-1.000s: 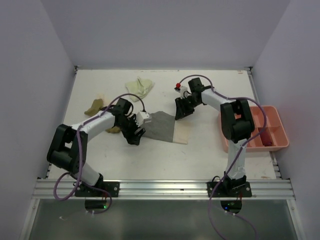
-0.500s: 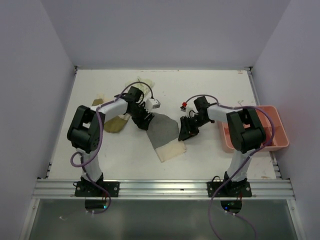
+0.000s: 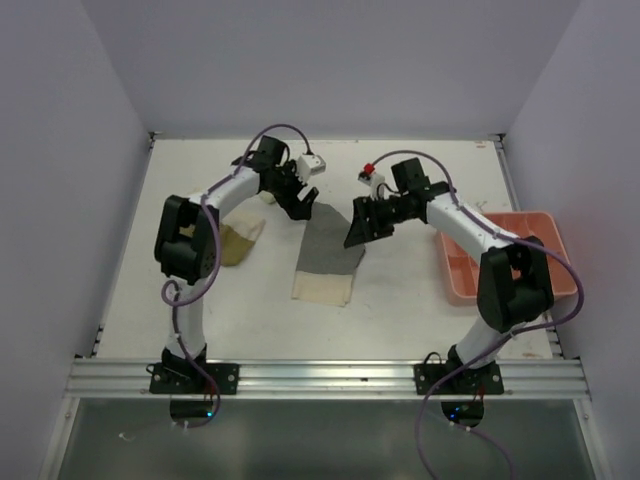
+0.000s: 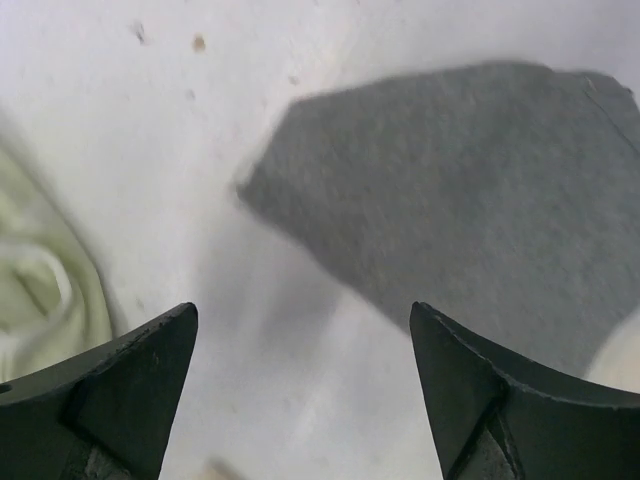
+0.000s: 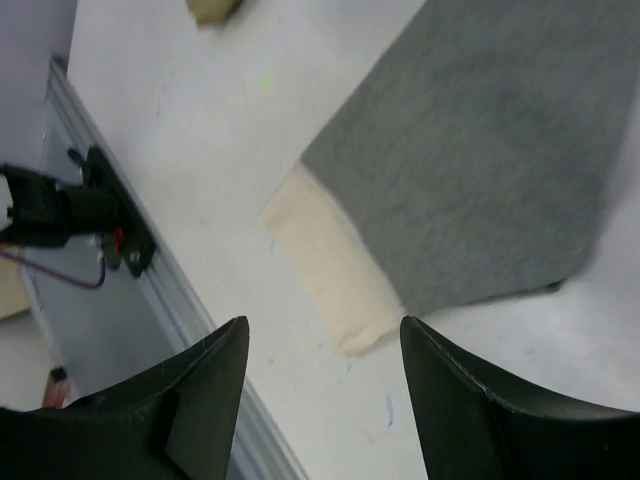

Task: Roll the underwear
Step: Fold the underwear

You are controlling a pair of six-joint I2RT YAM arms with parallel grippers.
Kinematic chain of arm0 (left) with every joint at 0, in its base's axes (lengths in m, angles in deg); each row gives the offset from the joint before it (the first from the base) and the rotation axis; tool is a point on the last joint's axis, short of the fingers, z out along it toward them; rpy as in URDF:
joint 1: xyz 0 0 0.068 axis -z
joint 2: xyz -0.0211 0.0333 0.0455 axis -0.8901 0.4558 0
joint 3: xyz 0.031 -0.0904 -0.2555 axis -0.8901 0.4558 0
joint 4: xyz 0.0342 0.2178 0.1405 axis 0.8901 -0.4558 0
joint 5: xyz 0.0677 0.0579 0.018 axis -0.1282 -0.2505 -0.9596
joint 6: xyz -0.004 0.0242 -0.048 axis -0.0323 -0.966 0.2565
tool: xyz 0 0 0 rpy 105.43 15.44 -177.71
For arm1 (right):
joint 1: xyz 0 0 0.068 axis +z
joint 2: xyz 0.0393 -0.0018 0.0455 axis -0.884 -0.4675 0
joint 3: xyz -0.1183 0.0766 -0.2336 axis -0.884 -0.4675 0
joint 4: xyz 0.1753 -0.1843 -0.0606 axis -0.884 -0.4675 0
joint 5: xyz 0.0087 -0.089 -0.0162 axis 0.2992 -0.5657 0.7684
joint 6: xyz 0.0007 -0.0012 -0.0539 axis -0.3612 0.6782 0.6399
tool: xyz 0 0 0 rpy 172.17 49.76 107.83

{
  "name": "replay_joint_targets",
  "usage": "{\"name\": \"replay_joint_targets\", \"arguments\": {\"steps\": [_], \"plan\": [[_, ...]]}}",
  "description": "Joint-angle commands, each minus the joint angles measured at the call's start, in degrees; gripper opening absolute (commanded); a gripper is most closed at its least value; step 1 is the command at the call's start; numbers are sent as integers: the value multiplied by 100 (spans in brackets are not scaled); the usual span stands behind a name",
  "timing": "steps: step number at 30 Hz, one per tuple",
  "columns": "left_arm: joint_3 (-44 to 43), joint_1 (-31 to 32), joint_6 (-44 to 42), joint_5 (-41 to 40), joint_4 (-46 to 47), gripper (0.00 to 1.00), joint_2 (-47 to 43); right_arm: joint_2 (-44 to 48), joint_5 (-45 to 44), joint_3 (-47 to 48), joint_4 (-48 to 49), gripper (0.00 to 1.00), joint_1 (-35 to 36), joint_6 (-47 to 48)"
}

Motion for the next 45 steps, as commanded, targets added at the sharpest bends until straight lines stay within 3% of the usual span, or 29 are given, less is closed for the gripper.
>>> {"name": "replay_joint_targets", "arguments": {"steps": [1, 4, 8, 15, 21, 24, 26, 27, 29, 31, 33, 36, 40, 45], "plan": [[965, -361, -91, 408, -121, 92, -1503, -543, -364, 853, -20, 66, -352, 211], [2219, -266, -846, 452, -331, 95, -2584, -1246, -593, 1416, 226, 66, -361, 98], [3340, 173, -1593, 592, -938, 95, -3353, -2073, -672, 2101, 420, 66, -370, -122], [4605, 956, -1218, -276, -377, 91, -3837, -2480, -839, 2138, 692, 63, -361, -123], [4914, 1334, -725, -1059, 370, 89, -3662, -2208, -769, 1217, 877, 42, -344, -8], [4915, 1326, -585, -1331, 625, 89, -3583, -1884, -795, 654, 930, 25, -344, 44], [4871, 1326, -584, -1359, 634, 89, -3591, -1742, -804, 241, 921, 18, -344, 71], [4836, 1309, -628, -1211, 608, 89, -3626, -1672, -787, 109, 895, 8, -344, 71], [4765, 1229, -759, -1061, 442, 89, -3679, -1452, -786, -234, 781, 3, -344, 10], [4765, 1203, -909, -867, 188, 89, -3749, -1259, -708, -523, 702, 9, -344, -122], [4818, 1212, -1146, -770, 2, 89, -3820, -978, -550, -656, 570, 34, -344, -340], [4993, 1220, -1138, -1050, 1, 89, -3890, -696, -435, -622, 193, 50, -352, -430], [5047, 1212, -945, -1271, 160, 88, -3672, -161, -575, -438, -185, 65, -423, -272], [4854, 1185, -865, -1708, 624, 86, -3057, 95, -742, -77, -336, 70, -493, 167]]}}
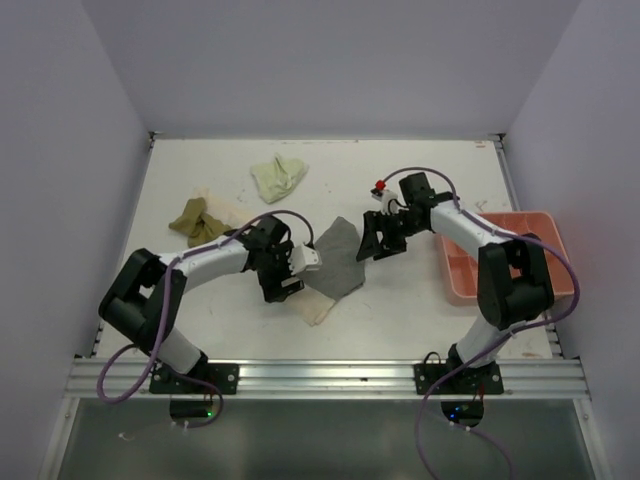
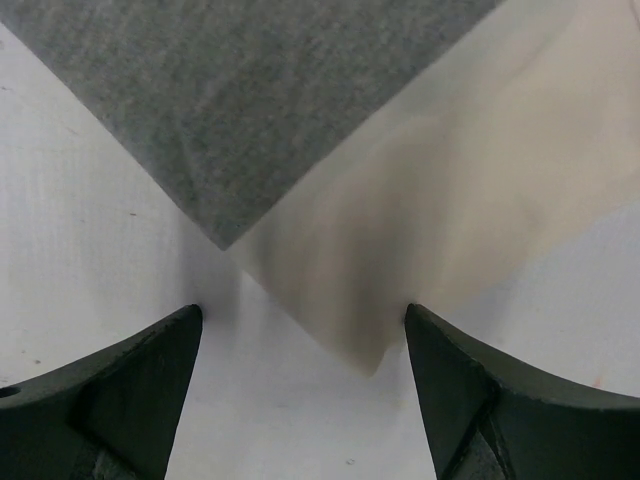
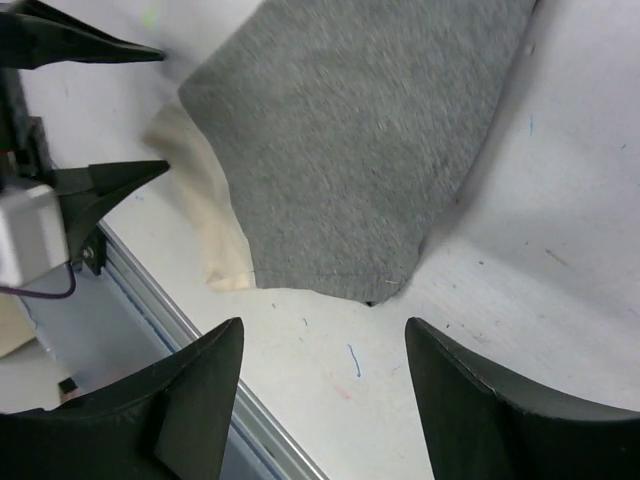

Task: Roll the underwear
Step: Fold the underwear

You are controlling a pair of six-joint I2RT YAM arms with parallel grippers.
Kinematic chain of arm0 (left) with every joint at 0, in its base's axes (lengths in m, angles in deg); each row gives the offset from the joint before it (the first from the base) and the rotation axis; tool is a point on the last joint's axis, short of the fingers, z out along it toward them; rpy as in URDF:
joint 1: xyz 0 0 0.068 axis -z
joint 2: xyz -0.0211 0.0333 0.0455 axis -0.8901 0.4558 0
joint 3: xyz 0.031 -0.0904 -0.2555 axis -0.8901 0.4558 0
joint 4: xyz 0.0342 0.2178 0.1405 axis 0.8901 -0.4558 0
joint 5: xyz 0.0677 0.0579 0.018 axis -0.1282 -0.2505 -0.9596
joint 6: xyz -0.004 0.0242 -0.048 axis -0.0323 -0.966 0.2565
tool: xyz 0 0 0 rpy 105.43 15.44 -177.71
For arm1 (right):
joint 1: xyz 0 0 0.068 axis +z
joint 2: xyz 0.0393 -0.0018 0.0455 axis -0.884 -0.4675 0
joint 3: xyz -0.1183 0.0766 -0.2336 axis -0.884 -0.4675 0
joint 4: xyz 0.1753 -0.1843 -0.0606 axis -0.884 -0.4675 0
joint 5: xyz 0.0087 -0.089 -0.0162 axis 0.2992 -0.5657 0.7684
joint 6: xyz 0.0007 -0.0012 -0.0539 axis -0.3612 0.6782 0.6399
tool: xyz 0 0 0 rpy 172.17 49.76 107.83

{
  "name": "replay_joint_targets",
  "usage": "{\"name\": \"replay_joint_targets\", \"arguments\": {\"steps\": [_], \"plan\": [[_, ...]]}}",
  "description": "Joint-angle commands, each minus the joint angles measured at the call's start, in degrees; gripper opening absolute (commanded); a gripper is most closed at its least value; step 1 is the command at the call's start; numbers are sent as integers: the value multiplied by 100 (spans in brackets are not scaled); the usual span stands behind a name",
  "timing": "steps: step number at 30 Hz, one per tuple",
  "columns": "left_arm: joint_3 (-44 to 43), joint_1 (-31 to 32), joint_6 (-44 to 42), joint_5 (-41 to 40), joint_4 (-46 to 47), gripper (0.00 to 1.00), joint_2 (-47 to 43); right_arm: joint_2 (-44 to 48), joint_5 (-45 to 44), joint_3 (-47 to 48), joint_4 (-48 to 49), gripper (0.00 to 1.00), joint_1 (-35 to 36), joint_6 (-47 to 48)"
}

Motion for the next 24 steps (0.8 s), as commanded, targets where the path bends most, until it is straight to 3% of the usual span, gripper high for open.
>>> {"name": "replay_joint_targets", "arguments": {"steps": [1, 13, 19, 20, 24], "plan": [[-209, -43, 59, -497, 411, 86, 426, 281, -96, 430, -207, 70, -67, 305], [-1799, -1071, -1494, -1016, 587, 87, 1683, -26, 124, 939, -102, 70, -67, 929], [-2388, -1528, -2085, -736, 447, 93, 1544, -597, 291, 1555, 310, 66, -67, 702], [-2441, -1589, -2094, -352, 351, 93, 1317, -633, 344, 1564, 416, 65, -50, 657], [-2048, -1888, -2611, 889, -115, 90, 298, -774, 511, 1512, 593, 42, 100, 972]]}}
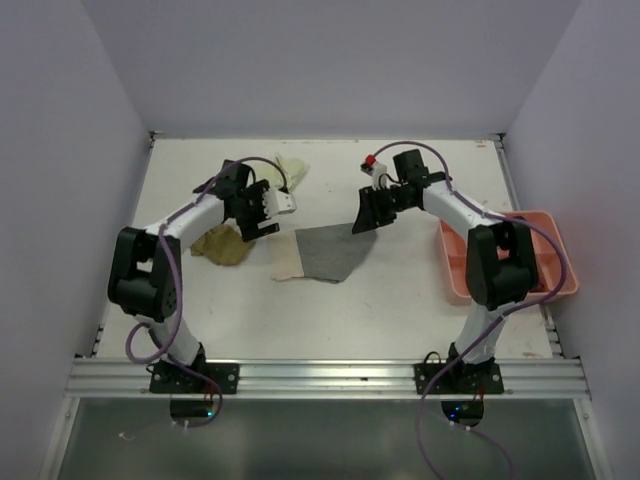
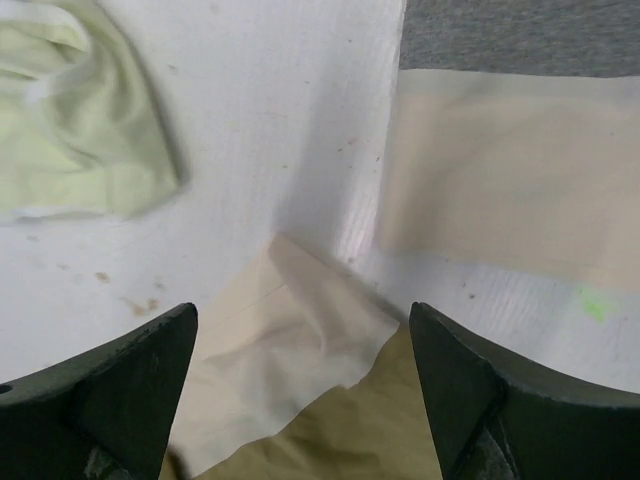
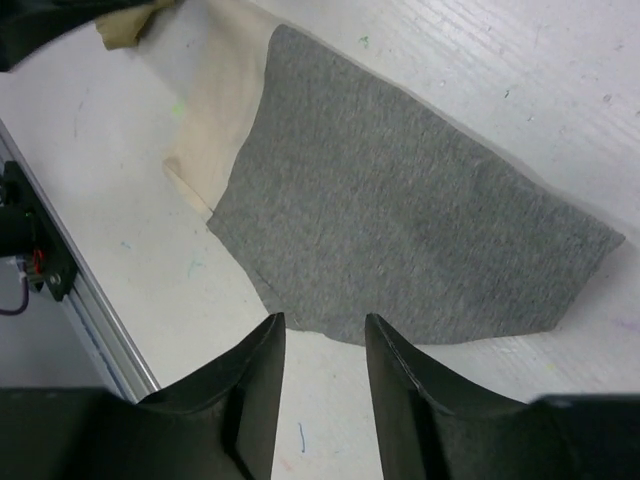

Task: Roll the underwear
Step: Fold the underwear

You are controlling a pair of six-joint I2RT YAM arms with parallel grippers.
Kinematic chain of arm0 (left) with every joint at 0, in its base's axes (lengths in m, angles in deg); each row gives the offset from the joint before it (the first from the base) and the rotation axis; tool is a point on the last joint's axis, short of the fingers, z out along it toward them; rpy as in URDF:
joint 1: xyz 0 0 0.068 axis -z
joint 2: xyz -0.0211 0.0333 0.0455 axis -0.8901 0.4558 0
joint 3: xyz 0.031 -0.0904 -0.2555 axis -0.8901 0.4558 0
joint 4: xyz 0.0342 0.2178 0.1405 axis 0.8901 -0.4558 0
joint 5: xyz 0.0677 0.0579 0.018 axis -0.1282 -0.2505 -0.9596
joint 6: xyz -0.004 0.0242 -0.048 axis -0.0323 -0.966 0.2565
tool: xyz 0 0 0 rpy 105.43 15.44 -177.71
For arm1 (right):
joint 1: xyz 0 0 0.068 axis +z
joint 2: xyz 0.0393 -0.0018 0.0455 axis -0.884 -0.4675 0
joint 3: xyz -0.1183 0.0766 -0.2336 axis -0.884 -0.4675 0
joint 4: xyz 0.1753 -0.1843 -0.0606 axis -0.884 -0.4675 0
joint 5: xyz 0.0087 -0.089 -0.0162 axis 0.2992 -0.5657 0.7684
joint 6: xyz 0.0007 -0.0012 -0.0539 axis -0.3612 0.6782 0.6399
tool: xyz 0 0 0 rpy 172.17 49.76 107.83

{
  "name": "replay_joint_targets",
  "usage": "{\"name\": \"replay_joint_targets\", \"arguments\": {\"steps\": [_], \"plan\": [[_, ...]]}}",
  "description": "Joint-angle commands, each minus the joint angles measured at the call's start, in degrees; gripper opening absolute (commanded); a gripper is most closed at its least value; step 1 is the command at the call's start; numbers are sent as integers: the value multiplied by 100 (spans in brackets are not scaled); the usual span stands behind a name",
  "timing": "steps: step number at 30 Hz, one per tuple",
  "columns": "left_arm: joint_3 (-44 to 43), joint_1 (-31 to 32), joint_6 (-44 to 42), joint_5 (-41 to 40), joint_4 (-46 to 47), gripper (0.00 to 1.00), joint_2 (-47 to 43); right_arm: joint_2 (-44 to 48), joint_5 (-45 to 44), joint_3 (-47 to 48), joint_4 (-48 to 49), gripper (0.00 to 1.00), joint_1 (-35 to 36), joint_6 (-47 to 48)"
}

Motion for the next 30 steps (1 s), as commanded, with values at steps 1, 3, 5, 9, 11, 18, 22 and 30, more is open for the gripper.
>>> {"name": "replay_joint_targets", "arguments": {"steps": [1, 3, 5, 9, 11, 18, 22, 30], "plan": [[553, -162, -959, 1164, -323, 90, -1249, 37, 197, 52, 200, 40, 176, 472], [916, -153, -1111, 1629, -367, 86, -1856, 213, 143, -106, 164, 38, 317, 1323], [1286, -153, -1418, 2102, -647, 79, -2146, 660, -40, -466, 155, 36, 439, 2357], [2102, 40, -1341, 2211, -432, 67, -2411, 1163, -313, -977, -195, 37, 896, 4084], [2532, 145, -1217, 2219, -175, 66, -2525, 1198, -366, -1187, -311, 37, 1151, 4637], [3333, 752, -1348, 2123, 703, 59, -2745, 1102, -841, -1715, 400, 36, 1828, 5062], [3642, 814, -1629, 1947, 1240, 56, -2781, 979, -964, -1952, 972, 38, 2005, 5018], [3712, 814, -1481, 1754, 1908, 47, -2552, 776, -911, -1856, 841, 41, 2136, 5378]]}}
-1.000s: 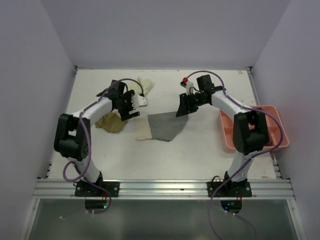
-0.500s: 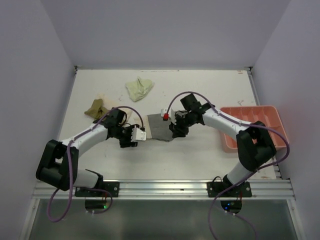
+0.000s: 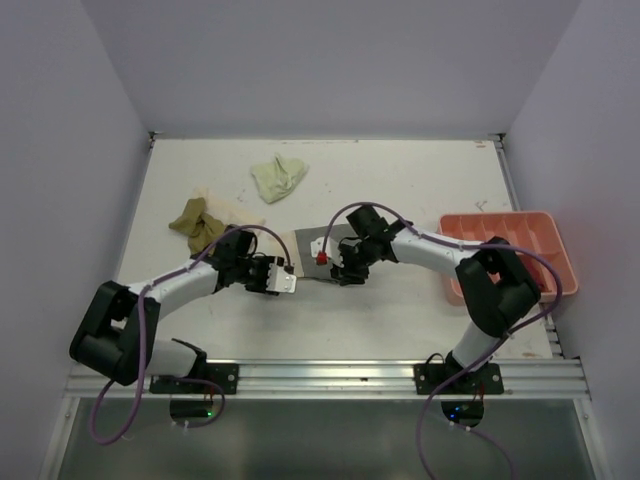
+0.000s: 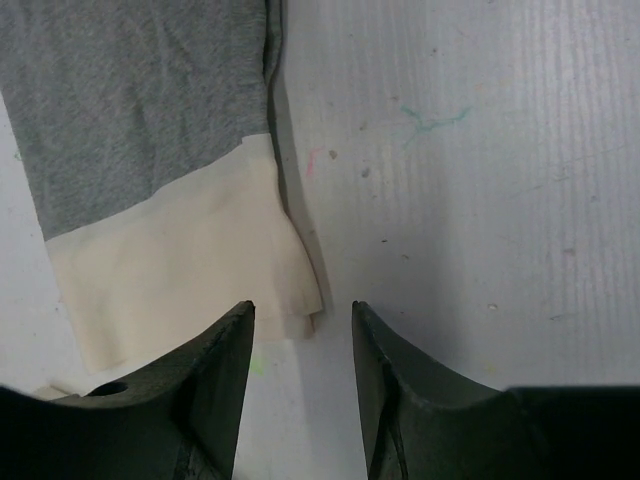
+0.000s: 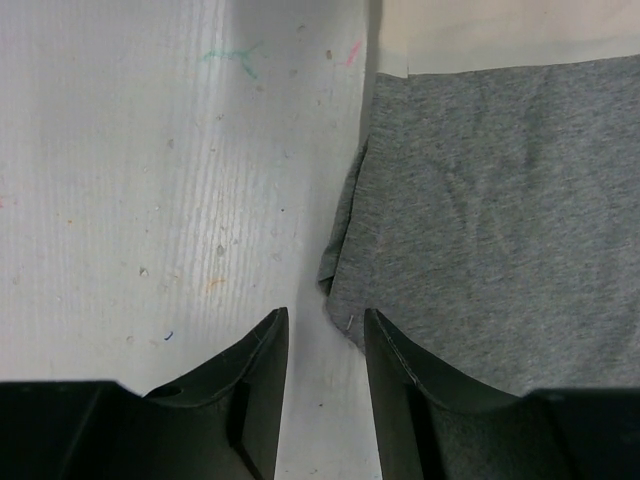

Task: Roll the underwear
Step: Fold the underwear

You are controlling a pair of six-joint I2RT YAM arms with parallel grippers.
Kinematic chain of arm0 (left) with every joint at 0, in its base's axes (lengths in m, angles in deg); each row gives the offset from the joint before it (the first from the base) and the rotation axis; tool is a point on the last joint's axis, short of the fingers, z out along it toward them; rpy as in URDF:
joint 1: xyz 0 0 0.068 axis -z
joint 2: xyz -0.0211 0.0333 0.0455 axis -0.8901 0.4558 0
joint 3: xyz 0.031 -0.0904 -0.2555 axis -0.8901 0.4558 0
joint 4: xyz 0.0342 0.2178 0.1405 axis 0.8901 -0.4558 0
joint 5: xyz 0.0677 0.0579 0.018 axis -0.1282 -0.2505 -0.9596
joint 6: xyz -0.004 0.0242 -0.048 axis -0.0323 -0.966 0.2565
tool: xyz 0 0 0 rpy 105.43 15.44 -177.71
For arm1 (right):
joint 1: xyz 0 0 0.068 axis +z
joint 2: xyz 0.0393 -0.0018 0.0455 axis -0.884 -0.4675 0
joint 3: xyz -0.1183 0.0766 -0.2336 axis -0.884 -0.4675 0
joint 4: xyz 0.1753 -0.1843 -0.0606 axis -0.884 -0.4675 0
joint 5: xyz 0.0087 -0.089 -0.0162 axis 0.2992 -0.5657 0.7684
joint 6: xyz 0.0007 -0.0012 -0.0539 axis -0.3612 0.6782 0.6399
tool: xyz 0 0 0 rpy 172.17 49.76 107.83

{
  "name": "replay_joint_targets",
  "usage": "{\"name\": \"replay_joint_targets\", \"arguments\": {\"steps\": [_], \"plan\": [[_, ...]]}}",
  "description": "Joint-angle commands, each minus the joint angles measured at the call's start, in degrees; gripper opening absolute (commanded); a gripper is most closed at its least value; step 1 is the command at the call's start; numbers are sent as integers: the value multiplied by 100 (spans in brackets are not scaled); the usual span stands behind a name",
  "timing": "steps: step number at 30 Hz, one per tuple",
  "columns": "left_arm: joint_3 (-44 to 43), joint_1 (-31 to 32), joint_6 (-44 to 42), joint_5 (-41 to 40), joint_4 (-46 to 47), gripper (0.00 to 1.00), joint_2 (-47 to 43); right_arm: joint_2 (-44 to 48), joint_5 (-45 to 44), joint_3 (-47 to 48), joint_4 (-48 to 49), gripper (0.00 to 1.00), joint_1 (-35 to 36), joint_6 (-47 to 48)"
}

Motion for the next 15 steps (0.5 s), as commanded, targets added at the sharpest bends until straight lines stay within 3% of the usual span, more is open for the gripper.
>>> {"name": "replay_joint_targets", "arguments": {"steps": [1, 15], "plan": [[21, 11, -42, 1, 650, 47, 103, -57, 9, 124, -74, 41, 104, 482], [56, -270, 152, 159, 562, 46, -80, -452, -756, 230, 179, 42, 508, 571]]}}
